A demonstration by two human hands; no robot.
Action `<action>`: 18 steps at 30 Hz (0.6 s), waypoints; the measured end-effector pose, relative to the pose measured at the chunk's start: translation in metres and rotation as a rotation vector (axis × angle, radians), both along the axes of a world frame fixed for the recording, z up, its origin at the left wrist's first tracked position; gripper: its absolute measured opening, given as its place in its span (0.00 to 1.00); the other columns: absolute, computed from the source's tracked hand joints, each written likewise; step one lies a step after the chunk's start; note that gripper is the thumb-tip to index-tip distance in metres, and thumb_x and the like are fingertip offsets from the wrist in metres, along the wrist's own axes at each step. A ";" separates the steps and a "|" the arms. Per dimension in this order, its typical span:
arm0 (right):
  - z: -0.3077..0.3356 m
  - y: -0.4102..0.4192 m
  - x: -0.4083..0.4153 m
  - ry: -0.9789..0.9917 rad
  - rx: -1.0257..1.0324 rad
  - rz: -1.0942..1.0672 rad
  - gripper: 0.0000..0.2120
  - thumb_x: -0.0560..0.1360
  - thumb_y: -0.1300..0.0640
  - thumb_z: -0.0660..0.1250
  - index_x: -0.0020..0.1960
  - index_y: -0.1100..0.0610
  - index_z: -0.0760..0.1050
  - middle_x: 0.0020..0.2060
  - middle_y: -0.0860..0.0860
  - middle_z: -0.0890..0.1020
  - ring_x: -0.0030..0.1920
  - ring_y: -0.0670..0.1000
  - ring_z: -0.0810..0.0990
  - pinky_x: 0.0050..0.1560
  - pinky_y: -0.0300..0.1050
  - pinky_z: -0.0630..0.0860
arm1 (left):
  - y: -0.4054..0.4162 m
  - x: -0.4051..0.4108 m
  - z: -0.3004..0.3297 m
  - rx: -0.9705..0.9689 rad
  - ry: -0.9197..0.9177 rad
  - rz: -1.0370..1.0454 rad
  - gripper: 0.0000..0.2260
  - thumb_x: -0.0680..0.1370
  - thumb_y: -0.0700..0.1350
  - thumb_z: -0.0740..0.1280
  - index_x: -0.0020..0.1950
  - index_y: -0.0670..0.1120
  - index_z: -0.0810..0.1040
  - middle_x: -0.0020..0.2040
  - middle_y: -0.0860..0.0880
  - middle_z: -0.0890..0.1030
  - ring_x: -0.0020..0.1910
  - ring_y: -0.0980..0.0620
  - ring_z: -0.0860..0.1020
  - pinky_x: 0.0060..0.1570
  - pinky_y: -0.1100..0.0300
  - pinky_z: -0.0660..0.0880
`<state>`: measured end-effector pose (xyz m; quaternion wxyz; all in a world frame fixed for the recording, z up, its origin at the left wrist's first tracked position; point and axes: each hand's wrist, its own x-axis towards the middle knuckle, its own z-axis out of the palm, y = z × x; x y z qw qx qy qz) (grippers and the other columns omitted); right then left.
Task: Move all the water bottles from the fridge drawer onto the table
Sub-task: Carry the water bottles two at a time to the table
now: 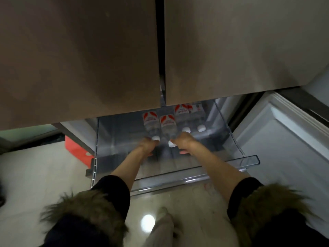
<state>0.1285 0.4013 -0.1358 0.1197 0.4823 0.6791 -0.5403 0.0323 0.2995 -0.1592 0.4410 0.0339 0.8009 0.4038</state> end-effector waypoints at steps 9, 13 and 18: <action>-0.014 0.004 -0.029 0.005 -0.304 -0.247 0.17 0.77 0.61 0.64 0.65 0.60 0.68 0.63 0.57 0.73 0.57 0.55 0.75 0.48 0.45 0.75 | 0.024 -0.012 -0.008 0.103 -0.214 0.307 0.17 0.74 0.40 0.68 0.61 0.39 0.71 0.51 0.42 0.74 0.49 0.47 0.74 0.35 0.62 0.71; -0.014 0.009 -0.029 0.005 -0.323 -0.245 0.12 0.77 0.64 0.62 0.60 0.61 0.71 0.50 0.55 0.76 0.53 0.53 0.75 0.49 0.43 0.74 | 0.015 -0.015 -0.008 0.043 -0.280 0.253 0.05 0.74 0.41 0.69 0.46 0.44 0.74 0.44 0.45 0.76 0.39 0.52 0.73 0.34 0.62 0.69; 0.003 0.006 -0.018 0.035 -0.319 -0.212 0.04 0.75 0.62 0.66 0.46 0.58 0.71 0.43 0.54 0.75 0.40 0.50 0.74 0.40 0.41 0.77 | -0.002 -0.020 0.002 -0.020 -0.139 0.133 0.08 0.75 0.45 0.69 0.48 0.43 0.72 0.44 0.43 0.76 0.37 0.51 0.75 0.35 0.61 0.74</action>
